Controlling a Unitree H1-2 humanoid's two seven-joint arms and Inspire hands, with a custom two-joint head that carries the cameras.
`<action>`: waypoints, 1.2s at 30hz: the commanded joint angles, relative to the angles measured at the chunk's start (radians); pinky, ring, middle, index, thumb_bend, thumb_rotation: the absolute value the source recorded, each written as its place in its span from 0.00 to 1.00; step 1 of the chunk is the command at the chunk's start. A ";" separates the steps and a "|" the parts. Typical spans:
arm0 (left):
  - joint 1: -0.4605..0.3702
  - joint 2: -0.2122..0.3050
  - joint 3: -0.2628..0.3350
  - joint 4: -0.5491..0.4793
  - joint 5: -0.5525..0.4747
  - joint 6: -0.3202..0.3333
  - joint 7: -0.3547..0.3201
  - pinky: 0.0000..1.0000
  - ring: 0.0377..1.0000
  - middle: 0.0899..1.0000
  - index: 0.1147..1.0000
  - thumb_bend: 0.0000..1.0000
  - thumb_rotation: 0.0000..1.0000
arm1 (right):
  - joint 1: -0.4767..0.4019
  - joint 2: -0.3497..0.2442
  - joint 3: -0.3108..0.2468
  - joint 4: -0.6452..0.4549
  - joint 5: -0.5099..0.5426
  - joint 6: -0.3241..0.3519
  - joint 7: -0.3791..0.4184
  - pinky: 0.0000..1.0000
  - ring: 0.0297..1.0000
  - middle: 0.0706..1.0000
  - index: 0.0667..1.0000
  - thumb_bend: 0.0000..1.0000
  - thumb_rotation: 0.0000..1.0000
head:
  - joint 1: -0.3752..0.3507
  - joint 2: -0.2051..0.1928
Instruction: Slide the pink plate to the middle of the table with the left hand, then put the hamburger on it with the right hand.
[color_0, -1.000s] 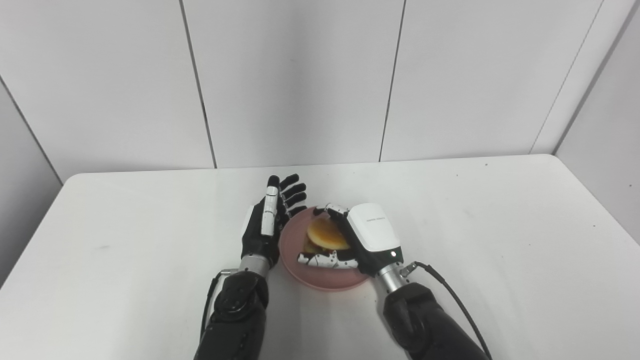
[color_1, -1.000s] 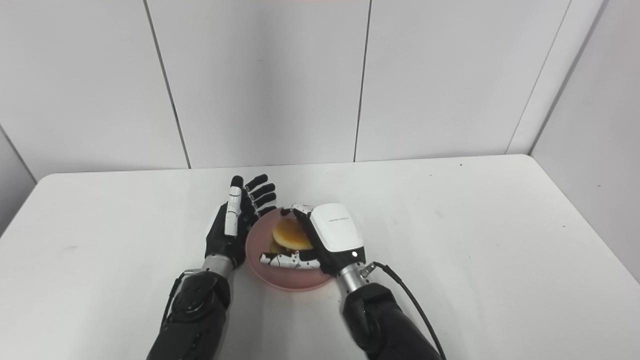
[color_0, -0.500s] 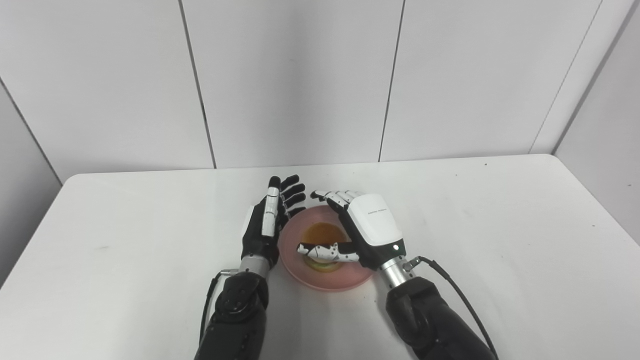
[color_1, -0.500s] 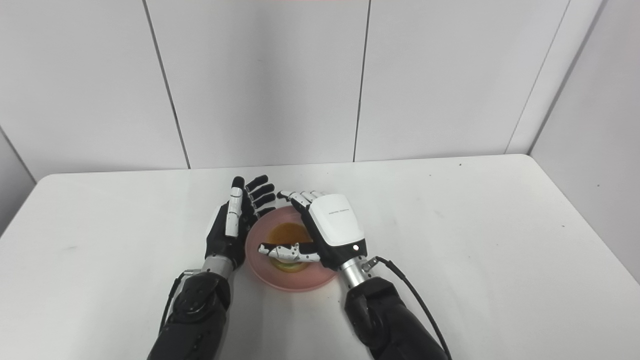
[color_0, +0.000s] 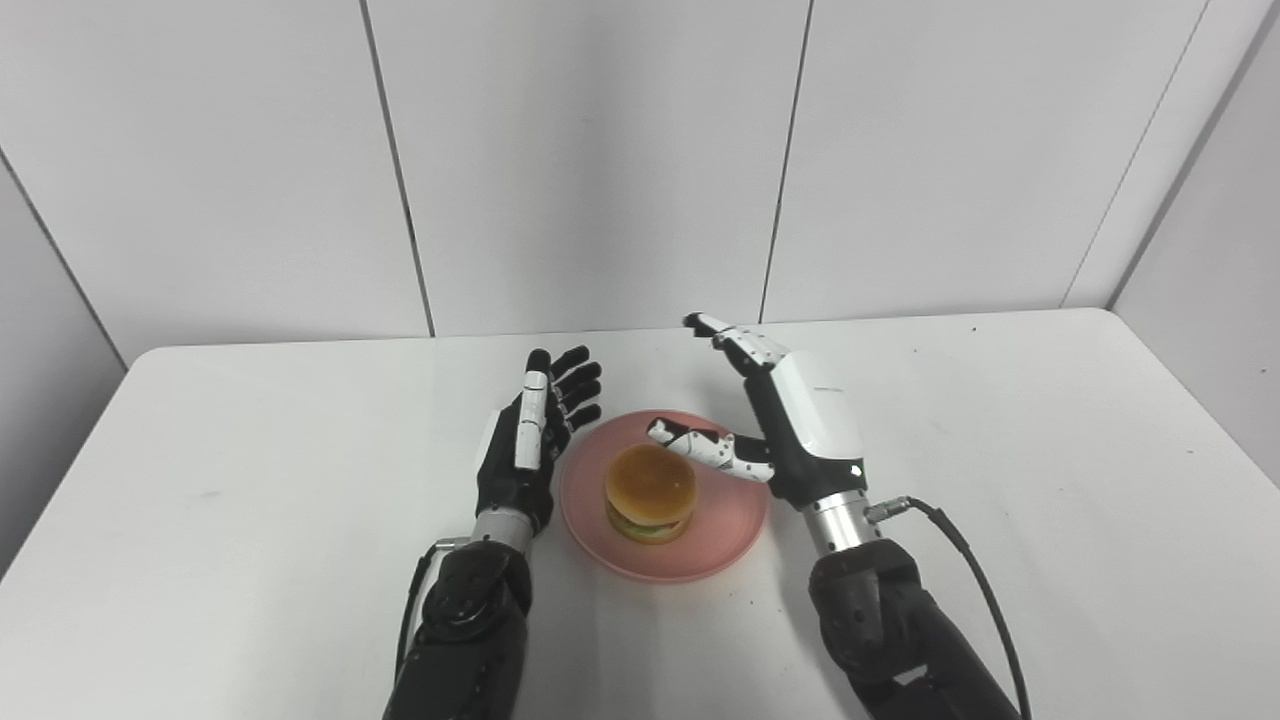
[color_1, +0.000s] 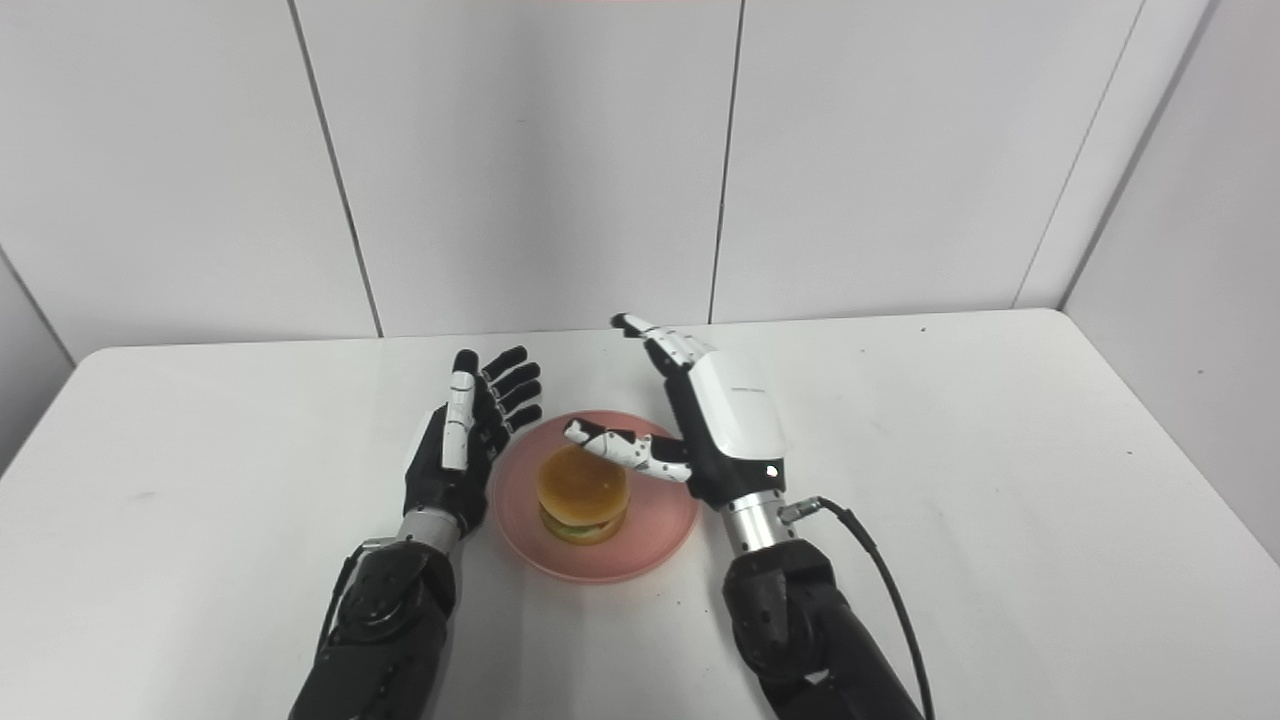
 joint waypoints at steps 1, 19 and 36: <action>-0.016 0.015 -0.005 -0.045 0.042 -0.035 0.038 0.81 0.84 0.80 0.75 0.79 0.99 | -0.019 0.023 -0.040 0.001 0.091 -0.046 -0.001 0.70 0.79 0.82 0.80 0.68 0.95 | 0.000 0.001; 0.040 0.010 -0.010 -0.105 0.138 -0.053 0.186 0.99 0.97 0.95 0.89 0.73 1.00 | -0.047 0.114 -0.242 0.224 0.622 -0.032 0.189 0.90 0.89 0.89 0.87 0.76 1.00 | 0.032 0.000; 0.021 0.015 -0.016 -0.080 0.145 -0.025 0.184 0.98 0.96 0.96 0.90 0.74 1.00 | -0.056 0.115 -0.253 0.224 0.690 0.037 0.244 0.79 0.84 0.87 0.86 0.75 1.00 | 0.029 0.009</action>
